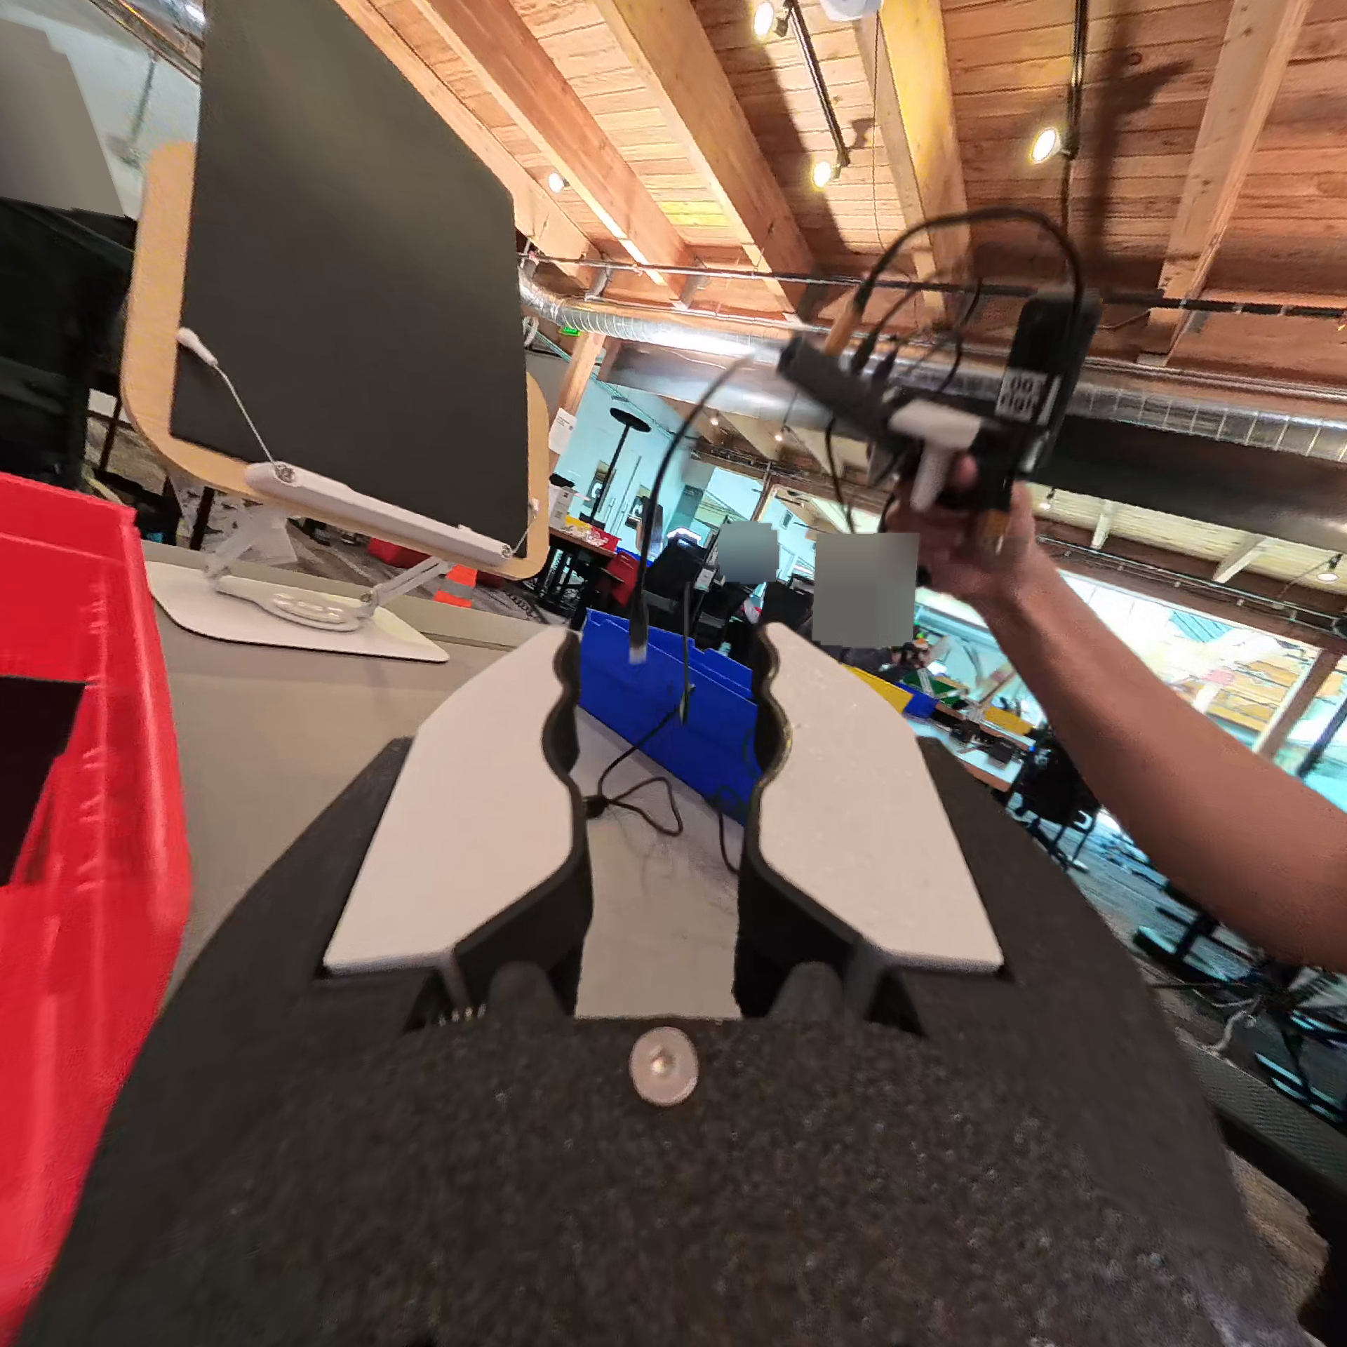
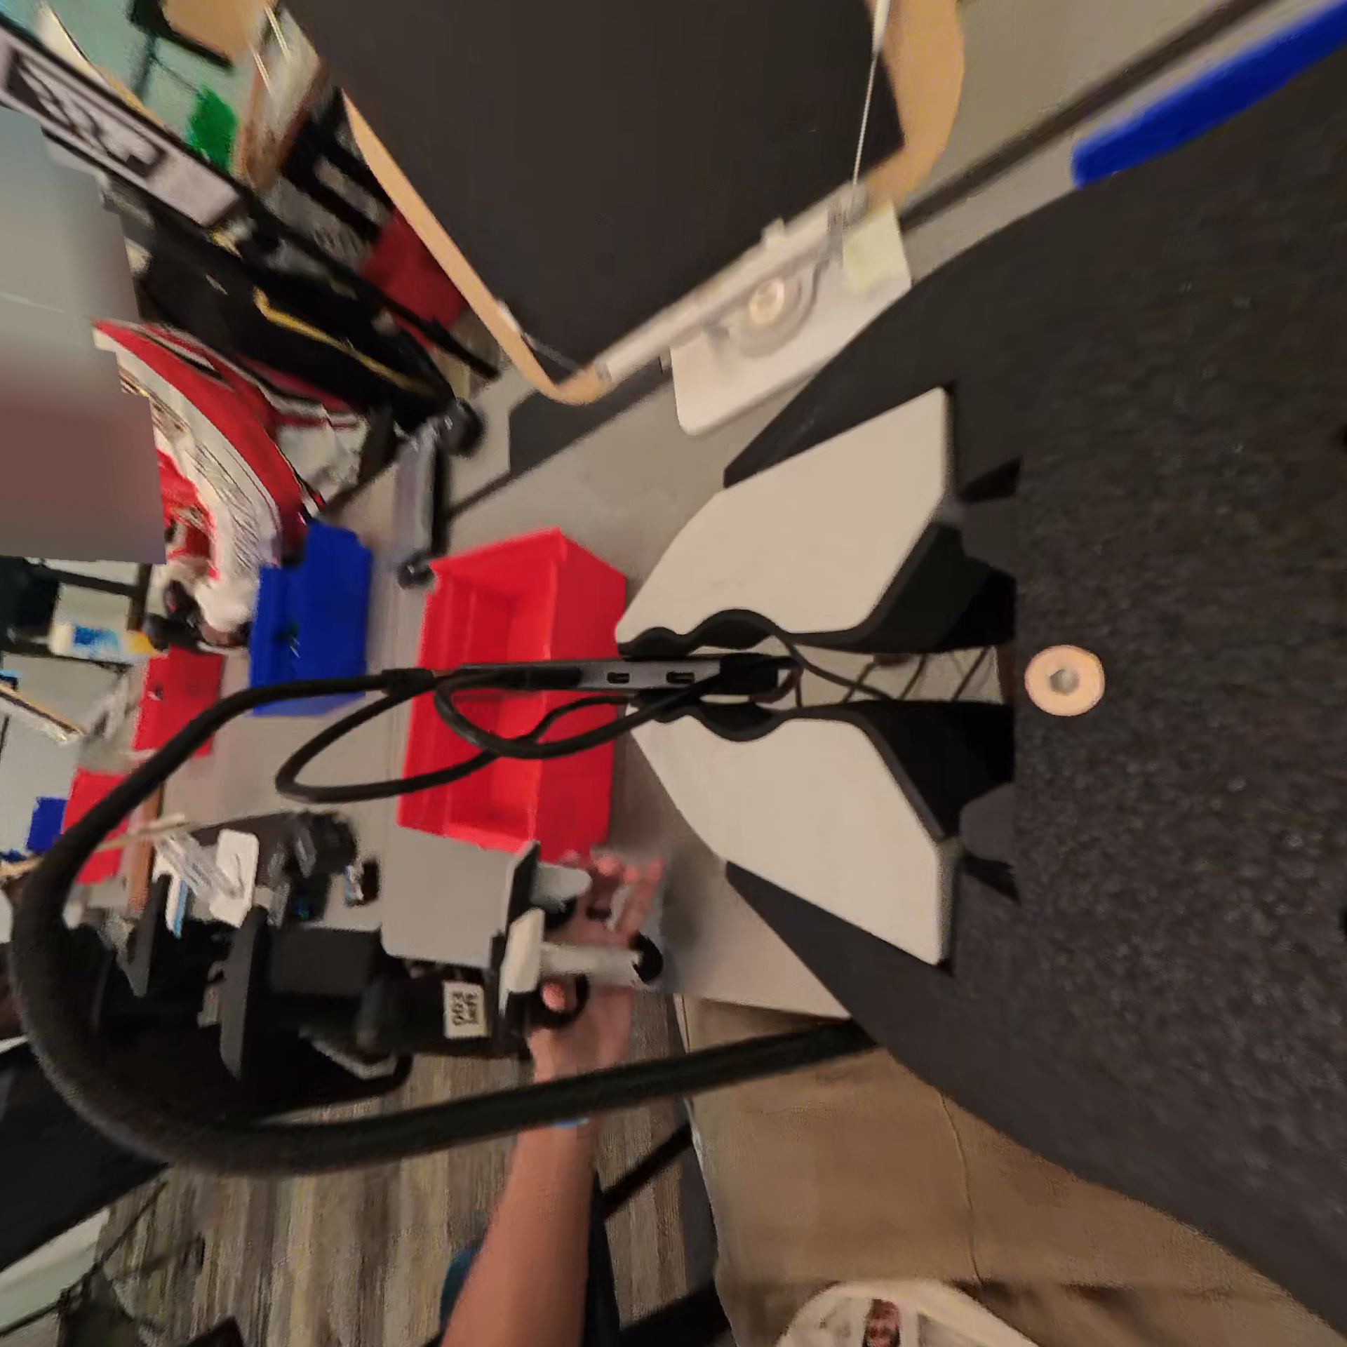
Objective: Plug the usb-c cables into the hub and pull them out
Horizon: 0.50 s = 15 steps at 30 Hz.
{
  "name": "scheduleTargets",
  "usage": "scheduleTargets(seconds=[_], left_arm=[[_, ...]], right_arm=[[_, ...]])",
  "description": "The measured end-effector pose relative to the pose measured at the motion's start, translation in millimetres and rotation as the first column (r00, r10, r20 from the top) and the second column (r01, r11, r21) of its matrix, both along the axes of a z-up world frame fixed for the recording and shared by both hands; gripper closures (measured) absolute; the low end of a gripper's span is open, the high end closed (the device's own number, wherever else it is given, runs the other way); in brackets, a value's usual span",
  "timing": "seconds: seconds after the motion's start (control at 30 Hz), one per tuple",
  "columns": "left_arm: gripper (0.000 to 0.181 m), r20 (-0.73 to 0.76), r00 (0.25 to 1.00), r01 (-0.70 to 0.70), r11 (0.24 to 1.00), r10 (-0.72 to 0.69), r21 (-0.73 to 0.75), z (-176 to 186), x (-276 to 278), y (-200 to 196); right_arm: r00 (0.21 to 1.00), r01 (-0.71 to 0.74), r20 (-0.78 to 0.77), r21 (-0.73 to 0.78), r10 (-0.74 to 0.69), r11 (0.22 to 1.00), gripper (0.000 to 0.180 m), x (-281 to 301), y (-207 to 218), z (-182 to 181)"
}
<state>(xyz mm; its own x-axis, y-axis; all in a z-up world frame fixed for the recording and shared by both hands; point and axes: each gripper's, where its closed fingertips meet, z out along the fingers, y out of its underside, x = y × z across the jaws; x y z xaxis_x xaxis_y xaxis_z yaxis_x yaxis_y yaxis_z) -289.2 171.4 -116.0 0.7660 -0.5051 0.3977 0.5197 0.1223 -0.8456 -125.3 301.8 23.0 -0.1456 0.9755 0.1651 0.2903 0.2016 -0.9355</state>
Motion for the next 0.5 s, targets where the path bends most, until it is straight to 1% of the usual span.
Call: scheduleTargets(seconds=[0.1,0.23,0.4,0.5], left_arm=[[0.14,-0.025,0.999,0.034,0.999,-0.034,-0.013,-3.9,9.7,0.4],[0.141,-0.102,0.992,0.066,0.997,-0.069,-0.029,-10.0,24.0,0.9],[0.141,-0.089,0.991,0.094,0.994,-0.098,-0.048,-14.1,28.8,2.3],[0.142,-0.073,0.993,0.088,0.995,-0.091,-0.05,-14.7,24.2,3.7]], right_arm=[[0.996,0.089,-0.025,0.089,-0.087,0.992,0.171,18.9,32.9,59.9],[0.971,0.238,-0.063,0.186,-0.23,0.953,0.171,44.3,81.9,143.1],[0.909,0.414,-0.158,0.231,-0.386,0.88,0.171,78.8,128.8,245.9],[0.872,0.481,-0.221,0.223,-0.436,0.848,0.17,101.1,144.2,293.1]])
